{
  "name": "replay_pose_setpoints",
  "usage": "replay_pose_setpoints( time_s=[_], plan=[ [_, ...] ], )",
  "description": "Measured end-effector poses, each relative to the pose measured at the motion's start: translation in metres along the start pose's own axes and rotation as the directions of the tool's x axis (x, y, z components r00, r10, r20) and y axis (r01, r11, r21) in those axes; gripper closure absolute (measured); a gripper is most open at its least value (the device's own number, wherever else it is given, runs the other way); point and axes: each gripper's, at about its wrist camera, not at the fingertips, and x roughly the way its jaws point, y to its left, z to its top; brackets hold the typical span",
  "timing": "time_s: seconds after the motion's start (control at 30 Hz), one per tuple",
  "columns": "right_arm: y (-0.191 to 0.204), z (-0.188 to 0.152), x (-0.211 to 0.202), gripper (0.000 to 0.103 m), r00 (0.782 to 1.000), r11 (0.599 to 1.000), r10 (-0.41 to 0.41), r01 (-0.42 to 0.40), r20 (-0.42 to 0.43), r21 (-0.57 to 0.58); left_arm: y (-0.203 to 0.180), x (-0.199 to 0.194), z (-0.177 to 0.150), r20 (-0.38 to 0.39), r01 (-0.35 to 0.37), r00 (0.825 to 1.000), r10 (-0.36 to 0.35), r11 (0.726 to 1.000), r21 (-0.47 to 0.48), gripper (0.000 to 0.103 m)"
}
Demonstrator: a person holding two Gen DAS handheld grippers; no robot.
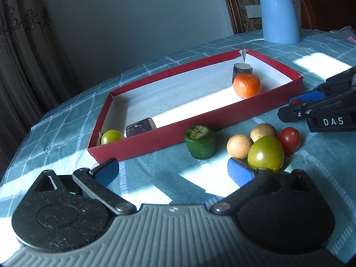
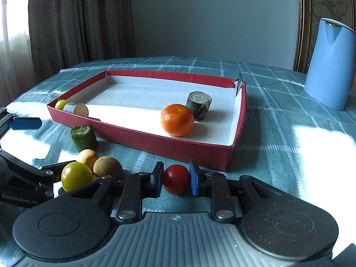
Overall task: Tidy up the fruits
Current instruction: 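Hold the cherry tomato in the right gripper while the left gripper grasps the cucumber piece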
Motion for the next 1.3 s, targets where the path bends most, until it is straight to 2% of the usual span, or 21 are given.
replay_pose_setpoints(
  time_s=[0.1, 0.23, 0.33, 0.53, 0.57, 0.6, 0.63, 0.7, 0.8, 0.93, 1.03, 1.2, 1.3],
  plan=[
    [0.0, 0.0, 0.0, 0.079, 1.0, 1.0, -0.001, 0.001, 0.0, -0.001, 0.003, 0.0, 0.0, 0.001, 0.008, 1.0, -0.008, 1.0, -0.018, 0.0],
    [0.001, 0.0, 0.0, 0.079, 1.0, 1.0, -0.001, 0.001, 0.0, -0.002, -0.001, 0.001, 0.008, 0.057, -0.038, 0.998, 0.039, 0.999, -0.011, 0.0],
    [0.001, 0.0, 0.0, 0.079, 1.0, 1.0, -0.001, 0.001, 0.001, -0.001, -0.002, 0.014, 0.015, 0.035, -0.055, 0.998, 0.055, 0.998, -0.006, 0.0],
    [0.001, -0.001, 0.0, 0.079, 1.0, 1.0, -0.003, 0.003, 0.0, -0.004, 0.011, 0.026, 0.02, 0.002, 0.007, 1.0, -0.007, 0.996, -0.087, 0.001],
    [0.001, -0.001, 0.0, 0.079, 1.0, 1.0, -0.003, 0.003, 0.001, -0.004, 0.012, 0.026, 0.019, 0.002, 0.021, 1.0, -0.021, 0.995, -0.094, 0.006],
    [0.001, 0.0, 0.0, 0.079, 1.0, 1.0, -0.003, 0.003, 0.0, -0.003, 0.012, 0.024, 0.019, 0.003, 0.045, 0.999, -0.045, 0.994, -0.103, 0.017],
    [0.001, 0.0, 0.0, 0.079, 1.0, 1.0, -0.003, 0.003, 0.0, -0.003, 0.011, 0.022, 0.018, 0.006, 0.07, 0.998, -0.069, 0.992, -0.103, 0.024],
    [0.001, -0.001, 0.0, 0.079, 1.0, 1.0, -0.002, 0.002, 0.002, -0.002, 0.006, 0.017, 0.016, 0.022, 0.099, 0.995, -0.097, 0.992, -0.072, 0.049],
    [0.0, 0.0, 0.0, 0.079, 1.0, 1.0, 0.0, 0.0, 0.002, 0.001, 0.002, 0.014, 0.016, 0.027, 0.122, 0.992, -0.12, 0.991, -0.061, 0.063],
    [0.0, 0.0, 0.0, 0.079, 1.0, 1.0, 0.001, -0.001, 0.002, 0.003, -0.002, 0.01, 0.015, 0.039, 0.126, 0.991, -0.125, 0.991, -0.036, 0.072],
    [0.0, 0.0, -0.001, 0.079, 1.0, 1.0, 0.004, -0.004, 0.005, 0.005, -0.003, 0.005, 0.014, 0.053, 0.113, 0.992, -0.111, 0.993, -0.034, 0.073],
    [-0.002, -0.001, -0.004, 0.079, 1.0, 1.0, -0.001, 0.0, 0.021, 0.02, 0.006, 0.0, 0.013, 0.077, 0.092, 0.993, -0.086, 0.992, -0.083, 0.074],
    [-0.002, -0.001, -0.005, 0.079, 0.999, 1.0, -0.004, 0.003, 0.032, 0.019, 0.006, -0.003, 0.014, 0.102, 0.045, 0.994, -0.036, 0.995, -0.085, 0.074]
  ],
)
